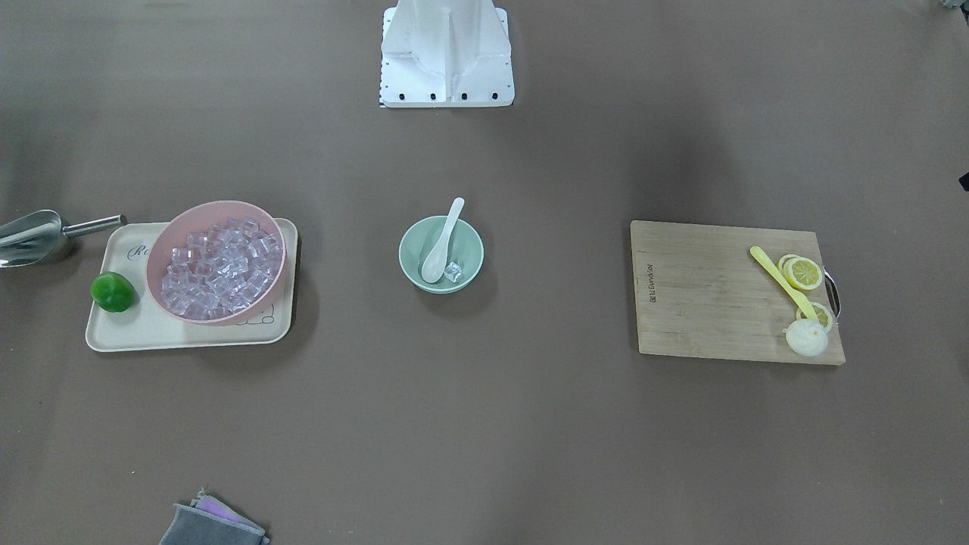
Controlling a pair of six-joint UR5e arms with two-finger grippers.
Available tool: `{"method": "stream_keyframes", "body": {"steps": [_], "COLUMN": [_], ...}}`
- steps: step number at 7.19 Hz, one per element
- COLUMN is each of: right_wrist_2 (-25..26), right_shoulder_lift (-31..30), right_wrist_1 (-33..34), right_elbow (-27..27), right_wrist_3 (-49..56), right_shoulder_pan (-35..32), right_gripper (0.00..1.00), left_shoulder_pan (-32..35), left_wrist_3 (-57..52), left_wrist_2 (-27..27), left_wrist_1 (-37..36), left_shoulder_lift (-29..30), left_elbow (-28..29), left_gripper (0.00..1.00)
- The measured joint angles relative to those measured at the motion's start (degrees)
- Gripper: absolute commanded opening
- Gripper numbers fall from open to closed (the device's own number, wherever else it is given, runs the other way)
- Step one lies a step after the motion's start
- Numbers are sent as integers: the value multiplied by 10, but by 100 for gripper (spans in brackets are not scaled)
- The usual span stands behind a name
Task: Put spoon and ice into bowl
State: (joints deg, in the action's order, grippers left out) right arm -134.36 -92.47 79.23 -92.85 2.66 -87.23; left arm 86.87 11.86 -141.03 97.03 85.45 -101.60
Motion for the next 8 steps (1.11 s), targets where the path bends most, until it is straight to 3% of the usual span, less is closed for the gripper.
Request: {"method": "stream_keyframes", "body": {"steps": [3, 8], "right_wrist_2": [0, 0], "right_shoulder_lift": [0, 4], "right_wrist_1": [-1, -3], "right_elbow": [-2, -2], "right_wrist_3": [-1, 0], "right_shoulder_pan": [0, 0], "right_gripper": [100, 100], "left_shoulder_pan": [13, 36], "left_wrist_3": [-1, -5], "left_wrist_2": [4, 29], "left_wrist_1": [0, -3], "left_shoulder_lift": [-31, -32], "left_elbow": [3, 3], "left_gripper": [98, 98]}}
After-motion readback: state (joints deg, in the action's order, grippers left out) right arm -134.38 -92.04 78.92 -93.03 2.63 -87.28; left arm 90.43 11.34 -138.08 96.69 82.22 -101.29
